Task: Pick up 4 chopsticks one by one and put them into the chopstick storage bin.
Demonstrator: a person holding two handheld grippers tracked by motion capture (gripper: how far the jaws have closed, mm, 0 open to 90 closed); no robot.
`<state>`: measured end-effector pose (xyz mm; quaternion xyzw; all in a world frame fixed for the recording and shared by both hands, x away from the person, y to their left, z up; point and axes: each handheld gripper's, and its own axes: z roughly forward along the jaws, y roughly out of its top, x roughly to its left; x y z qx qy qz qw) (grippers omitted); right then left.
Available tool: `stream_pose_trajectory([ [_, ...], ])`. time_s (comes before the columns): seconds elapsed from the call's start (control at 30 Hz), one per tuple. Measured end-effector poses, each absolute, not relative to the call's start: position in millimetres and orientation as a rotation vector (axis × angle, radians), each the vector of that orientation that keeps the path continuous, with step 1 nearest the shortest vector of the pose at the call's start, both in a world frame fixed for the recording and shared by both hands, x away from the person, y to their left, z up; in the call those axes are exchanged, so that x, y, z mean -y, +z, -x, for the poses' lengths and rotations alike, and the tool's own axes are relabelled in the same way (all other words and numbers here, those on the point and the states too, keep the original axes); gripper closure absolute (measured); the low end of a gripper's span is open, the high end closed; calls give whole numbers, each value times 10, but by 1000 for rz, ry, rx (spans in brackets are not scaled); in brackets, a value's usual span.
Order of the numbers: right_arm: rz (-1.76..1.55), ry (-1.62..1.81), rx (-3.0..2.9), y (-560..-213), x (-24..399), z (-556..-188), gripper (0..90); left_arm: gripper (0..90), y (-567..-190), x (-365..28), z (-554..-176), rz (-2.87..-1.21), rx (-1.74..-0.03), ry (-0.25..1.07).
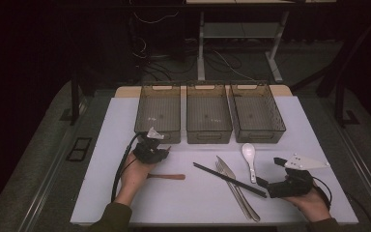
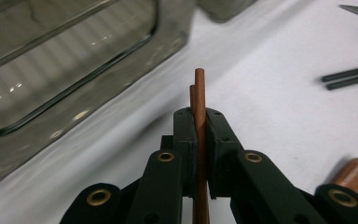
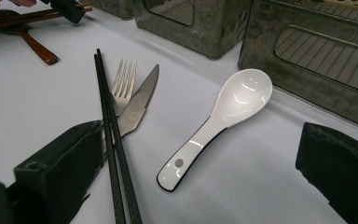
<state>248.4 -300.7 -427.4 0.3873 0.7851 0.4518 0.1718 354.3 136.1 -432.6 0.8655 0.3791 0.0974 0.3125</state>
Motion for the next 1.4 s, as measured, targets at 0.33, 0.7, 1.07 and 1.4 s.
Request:
stream_pose_trajectory([
  [0.33,-1100,1284,-2229,-4273,3008,-2482,6,775,-4350,-1305,-3543,-2320,-958,236],
  [0.7,-1099,1285,-2229,-4272,3009,-2483,5,596,-4326,-1333,-3543,-2281,-979,259],
  [1.07,-1101,1280,-2234,-4275,3013,-2479,5,423,-4142,-1537,-3402,-2169,-911,228],
  [1.4,-1105,1285,-2234,-4276,3020,-2479,6,354,-4053,-1875,-3108,-2087,-881,252],
])
